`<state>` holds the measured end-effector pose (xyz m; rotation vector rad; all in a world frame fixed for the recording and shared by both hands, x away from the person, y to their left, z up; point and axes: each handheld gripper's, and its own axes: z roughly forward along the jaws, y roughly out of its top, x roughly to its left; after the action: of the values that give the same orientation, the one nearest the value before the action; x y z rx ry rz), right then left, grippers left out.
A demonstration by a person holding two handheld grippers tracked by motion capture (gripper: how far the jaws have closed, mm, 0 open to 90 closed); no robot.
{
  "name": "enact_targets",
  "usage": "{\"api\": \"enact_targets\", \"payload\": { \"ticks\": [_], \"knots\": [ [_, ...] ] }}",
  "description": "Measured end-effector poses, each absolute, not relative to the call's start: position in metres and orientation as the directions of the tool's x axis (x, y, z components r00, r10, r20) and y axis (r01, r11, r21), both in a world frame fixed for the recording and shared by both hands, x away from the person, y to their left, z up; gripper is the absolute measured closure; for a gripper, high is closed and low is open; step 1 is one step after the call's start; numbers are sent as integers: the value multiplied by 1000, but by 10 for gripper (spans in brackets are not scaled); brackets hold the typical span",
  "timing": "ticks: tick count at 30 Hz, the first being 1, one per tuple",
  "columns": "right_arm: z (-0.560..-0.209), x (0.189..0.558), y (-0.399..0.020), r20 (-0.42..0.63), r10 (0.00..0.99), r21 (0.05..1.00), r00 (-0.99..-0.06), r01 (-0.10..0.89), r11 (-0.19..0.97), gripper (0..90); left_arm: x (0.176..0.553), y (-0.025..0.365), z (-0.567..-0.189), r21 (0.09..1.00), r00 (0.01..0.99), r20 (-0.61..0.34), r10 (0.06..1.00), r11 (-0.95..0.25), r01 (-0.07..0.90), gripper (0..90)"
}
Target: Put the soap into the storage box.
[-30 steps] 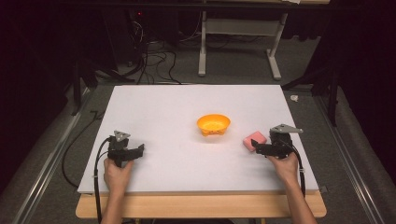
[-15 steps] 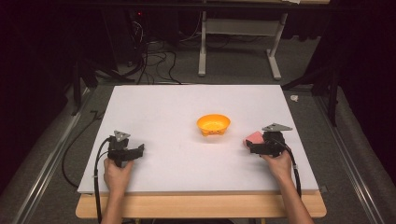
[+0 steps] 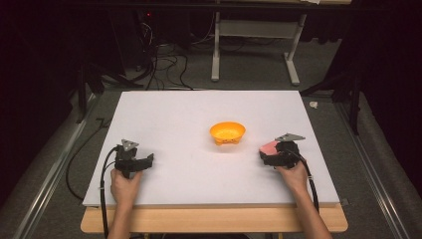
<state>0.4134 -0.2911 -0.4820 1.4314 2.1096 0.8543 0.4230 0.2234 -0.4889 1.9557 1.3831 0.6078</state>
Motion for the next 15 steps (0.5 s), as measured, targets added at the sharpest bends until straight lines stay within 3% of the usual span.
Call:
{"api": "enact_targets", "payload": {
  "ticks": [15],
  "knots": [
    [-483,415,-291,-21,928,695,-372,662,281,133,423,223,-489,737,333,0,943,-225,637,208]
  ]
}}
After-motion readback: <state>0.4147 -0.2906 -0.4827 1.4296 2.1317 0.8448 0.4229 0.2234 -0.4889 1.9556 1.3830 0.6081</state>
